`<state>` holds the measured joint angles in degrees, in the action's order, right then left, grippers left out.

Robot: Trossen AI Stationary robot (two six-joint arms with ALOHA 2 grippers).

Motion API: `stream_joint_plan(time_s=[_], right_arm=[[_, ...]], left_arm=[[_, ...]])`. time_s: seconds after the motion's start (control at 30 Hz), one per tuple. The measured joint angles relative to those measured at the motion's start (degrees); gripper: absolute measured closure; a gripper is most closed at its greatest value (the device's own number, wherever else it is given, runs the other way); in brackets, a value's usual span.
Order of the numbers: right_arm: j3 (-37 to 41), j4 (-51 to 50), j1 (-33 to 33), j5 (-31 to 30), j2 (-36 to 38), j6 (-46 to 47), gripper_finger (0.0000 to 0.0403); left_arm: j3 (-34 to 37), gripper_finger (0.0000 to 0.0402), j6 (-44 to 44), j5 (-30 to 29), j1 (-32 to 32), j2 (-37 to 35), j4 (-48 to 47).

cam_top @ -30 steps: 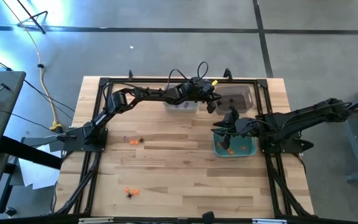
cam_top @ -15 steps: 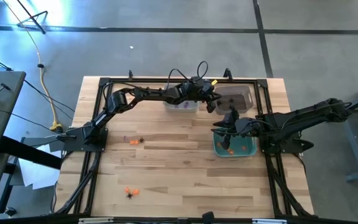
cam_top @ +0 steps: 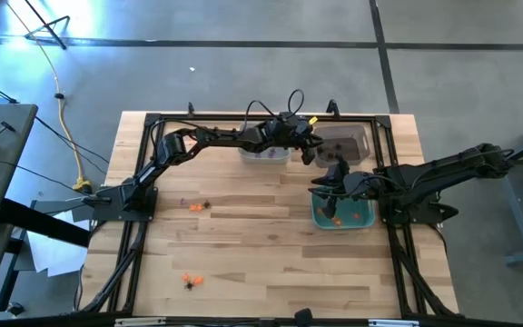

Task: Sort Halloween decoration
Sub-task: Put the orange spider toy into the green bin

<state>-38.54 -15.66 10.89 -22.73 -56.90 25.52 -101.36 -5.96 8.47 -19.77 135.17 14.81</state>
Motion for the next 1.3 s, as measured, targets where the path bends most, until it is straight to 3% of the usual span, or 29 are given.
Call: stream_joint_plan(time_s=[0.17,0.4,0.53,0.7,0.83,1.0,1.07,1.3], right_arm=[[0.0,0.02,-0.01,-0.01,0.02,0.0,0.0269],[0.0,0.0,-0.01,0.01,0.02,0.0,0.0269],[0.0,-0.02,0.0,0.0,0.0,0.01,0.0269],[0.0,0.0,0.0,-0.01,0.02,0.0,0.0269],[0.0,0.08,-0.01,-0.14,0.02,0.01,0.0269],[0.0,0.05,-0.01,-11.15,0.0,2.34,0.0269],[0.0,0.05,-0.06,-12.82,0.02,2.92,0.0269],[0.0,0.04,-0.01,-8.9,0.02,2.62,0.0269]], left_arm=[[0.06,0.0356,-1.28,-0.01,-0.17,-1.43,-2.98],[0.59,0.0362,0.71,-0.22,-2.07,-7.43,-17.4],[4.48,0.0362,2.99,-0.5,-3.64,-11.52,-21.86],[17.94,0.0362,1.65,-2.04,-6.51,-19.63,-18.68],[32.61,0.0362,-1.62,-7.52,-8.68,-28.82,-10.24],[48.7,0.0362,-5.76,-13.67,-10.3,-40.51,-3.38],[53.61,0.0362,-6.67,-16.6,-10.67,-44.84,-2.84],[66.3,0.0362,-11.31,-29.9,-10.71,-56.12,-5.25]])
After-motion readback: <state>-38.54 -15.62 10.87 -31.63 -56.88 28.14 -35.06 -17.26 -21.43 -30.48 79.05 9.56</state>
